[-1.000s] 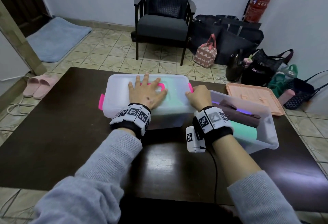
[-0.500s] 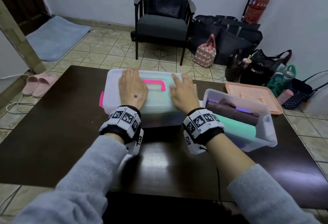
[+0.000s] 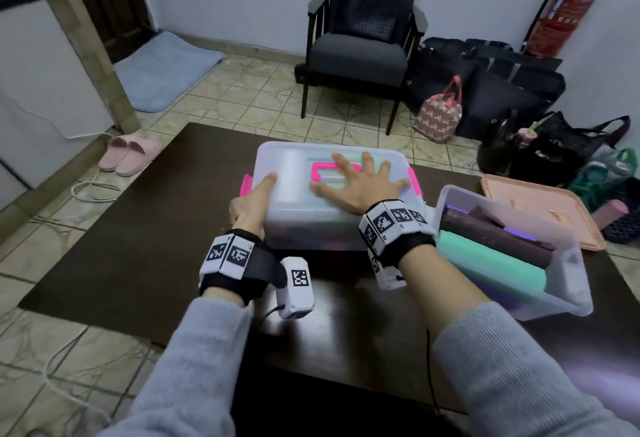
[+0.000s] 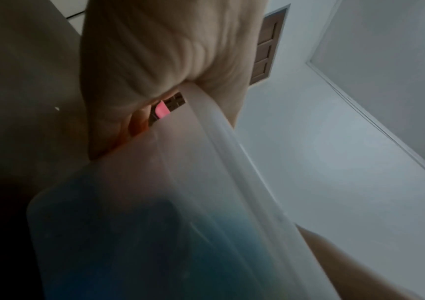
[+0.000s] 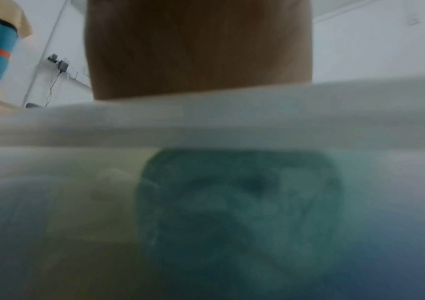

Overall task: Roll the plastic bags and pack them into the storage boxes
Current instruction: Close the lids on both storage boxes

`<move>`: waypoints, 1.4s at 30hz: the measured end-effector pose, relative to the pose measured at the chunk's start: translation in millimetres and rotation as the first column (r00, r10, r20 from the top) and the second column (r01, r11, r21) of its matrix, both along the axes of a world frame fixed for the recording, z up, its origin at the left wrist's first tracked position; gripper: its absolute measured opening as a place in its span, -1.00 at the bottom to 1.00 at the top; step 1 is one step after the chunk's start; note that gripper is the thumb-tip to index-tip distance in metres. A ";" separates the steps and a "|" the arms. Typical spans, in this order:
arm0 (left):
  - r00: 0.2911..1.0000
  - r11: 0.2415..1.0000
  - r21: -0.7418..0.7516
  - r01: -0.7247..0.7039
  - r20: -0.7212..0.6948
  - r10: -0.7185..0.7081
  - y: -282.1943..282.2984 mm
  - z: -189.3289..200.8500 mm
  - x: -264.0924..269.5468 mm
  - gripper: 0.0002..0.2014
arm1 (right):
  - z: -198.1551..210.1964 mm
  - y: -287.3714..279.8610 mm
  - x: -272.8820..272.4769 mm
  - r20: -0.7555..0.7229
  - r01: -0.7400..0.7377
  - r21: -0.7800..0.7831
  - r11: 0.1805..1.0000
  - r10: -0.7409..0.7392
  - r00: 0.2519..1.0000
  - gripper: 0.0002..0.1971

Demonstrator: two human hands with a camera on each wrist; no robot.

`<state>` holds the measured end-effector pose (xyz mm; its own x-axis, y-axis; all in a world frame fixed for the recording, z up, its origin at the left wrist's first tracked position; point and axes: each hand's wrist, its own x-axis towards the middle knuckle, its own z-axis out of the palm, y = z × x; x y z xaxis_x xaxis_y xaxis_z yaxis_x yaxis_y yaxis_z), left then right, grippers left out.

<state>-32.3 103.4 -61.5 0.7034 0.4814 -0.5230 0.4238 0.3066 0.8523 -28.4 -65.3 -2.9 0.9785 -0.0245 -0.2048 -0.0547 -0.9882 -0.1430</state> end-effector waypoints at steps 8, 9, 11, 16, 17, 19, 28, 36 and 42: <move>0.996 0.998 0.056 -0.038 0.087 0.033 -4.6 20.8 -11.9 -0.25 | 5.4 -1.1 4.3 -0.115 0.001 0.051 0.999 0.005 0.993 -0.11; 0.995 0.994 0.103 -0.040 0.098 0.030 -4.0 20.3 -10.6 -0.34 | 6.9 -1.3 5.6 -0.132 0.001 0.053 0.999 0.006 0.991 -0.10; 0.993 0.979 0.198 -0.042 0.113 0.020 -4.3 22.1 -10.7 -0.49 | 10.4 -1.7 9.1 -0.159 0.001 0.054 0.999 0.007 0.987 -0.08; 0.983 0.943 0.330 -0.042 0.185 -0.021 -5.9 27.5 -11.0 -0.58 | 6.9 0.7 8.1 -0.145 0.017 0.063 0.998 -0.008 0.989 -0.12; 0.980 0.934 0.355 -0.034 0.193 -0.037 -6.1 28.5 -11.5 -0.56 | 4.3 1.6 6.9 -0.128 0.026 0.067 0.997 -0.017 0.992 -0.13; 0.974 0.912 0.410 -0.013 0.211 -0.081 -5.1 28.7 -11.1 -0.47 | -0.3 3.3 5.8 -0.088 0.032 0.062 0.998 -0.026 0.996 -0.15; 0.953 0.827 0.552 0.108 0.178 -0.244 6.0 34.4 -2.8 -0.56 | -6.6 11.3 6.4 -0.001 0.041 0.075 0.996 -0.041 0.999 -0.17; 0.933 0.689 0.688 0.227 0.051 -0.358 37.4 39.4 22.4 -0.59 | 5.8 38.0 16.7 -0.134 0.115 0.280 0.953 -0.080 0.988 -0.16; 0.910 0.440 0.834 0.333 -0.162 -0.382 52.3 47.9 27.4 -0.59 | 19.2 30.3 19.2 -0.181 0.100 0.528 0.843 -0.003 0.984 -0.30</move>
